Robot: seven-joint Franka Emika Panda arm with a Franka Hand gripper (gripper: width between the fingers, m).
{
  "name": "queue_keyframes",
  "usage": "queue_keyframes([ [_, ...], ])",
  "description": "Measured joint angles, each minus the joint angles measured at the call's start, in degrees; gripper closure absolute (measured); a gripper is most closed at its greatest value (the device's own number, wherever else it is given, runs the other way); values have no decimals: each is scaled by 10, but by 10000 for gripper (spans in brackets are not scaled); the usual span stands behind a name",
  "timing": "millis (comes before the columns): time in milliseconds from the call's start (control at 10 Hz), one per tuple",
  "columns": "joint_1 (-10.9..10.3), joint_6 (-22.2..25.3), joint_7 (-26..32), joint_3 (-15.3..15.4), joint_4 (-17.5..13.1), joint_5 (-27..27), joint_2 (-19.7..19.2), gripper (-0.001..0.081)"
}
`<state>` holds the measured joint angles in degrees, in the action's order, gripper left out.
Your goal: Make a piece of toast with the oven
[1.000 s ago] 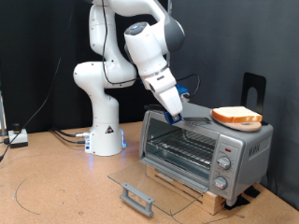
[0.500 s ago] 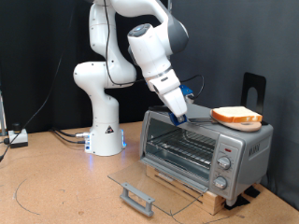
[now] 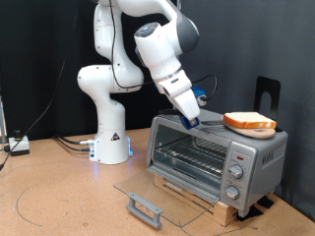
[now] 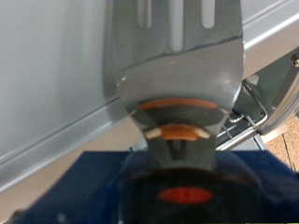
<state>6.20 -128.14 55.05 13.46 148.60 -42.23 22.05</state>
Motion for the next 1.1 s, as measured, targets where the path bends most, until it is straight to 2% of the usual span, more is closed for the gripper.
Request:
queue_keyframes([
  [500,0,2,0,6,-2,-3,3,389],
  [800,-5,-7,-10,25,-2,-3,2,389],
  [1100,-8,-37,-33,52,-2,-15,-6,389],
])
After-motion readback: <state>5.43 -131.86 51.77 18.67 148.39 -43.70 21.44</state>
